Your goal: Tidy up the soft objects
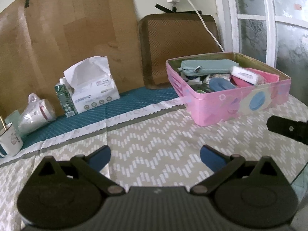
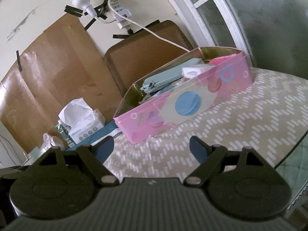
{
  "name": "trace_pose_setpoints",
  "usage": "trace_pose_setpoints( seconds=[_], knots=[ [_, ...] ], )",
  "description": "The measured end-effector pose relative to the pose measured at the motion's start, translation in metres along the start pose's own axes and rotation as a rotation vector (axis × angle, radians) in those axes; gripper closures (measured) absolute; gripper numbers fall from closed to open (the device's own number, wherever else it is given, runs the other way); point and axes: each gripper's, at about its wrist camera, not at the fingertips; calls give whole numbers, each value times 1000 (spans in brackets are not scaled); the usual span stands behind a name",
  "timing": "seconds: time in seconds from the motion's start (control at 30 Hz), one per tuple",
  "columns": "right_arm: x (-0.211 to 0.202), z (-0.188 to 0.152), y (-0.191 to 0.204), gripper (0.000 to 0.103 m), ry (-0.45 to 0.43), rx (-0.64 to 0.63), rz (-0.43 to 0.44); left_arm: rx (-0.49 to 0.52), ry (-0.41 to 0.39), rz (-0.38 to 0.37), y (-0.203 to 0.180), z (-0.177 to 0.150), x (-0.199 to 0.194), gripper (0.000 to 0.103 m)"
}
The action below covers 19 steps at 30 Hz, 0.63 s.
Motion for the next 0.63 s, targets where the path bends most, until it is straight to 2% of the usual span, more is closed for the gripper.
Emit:
trace_pose_setpoints(
  seconds=[0.4, 0.63],
  knots=[
    [5, 7, -10, 15, -5, 11, -16, 15, 25, -55, -12, 8, 14, 0],
    [4, 5, -2, 15, -23, -38, -29, 13, -28, -107, -9, 8, 9, 0]
  ],
)
Point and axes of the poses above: each gripper's, at about its wrist camera, not at the fingertips, and x roughly the way its jaws point, y to its left, z to its top, and after that the axes turned 14 degrees about x, right-handed
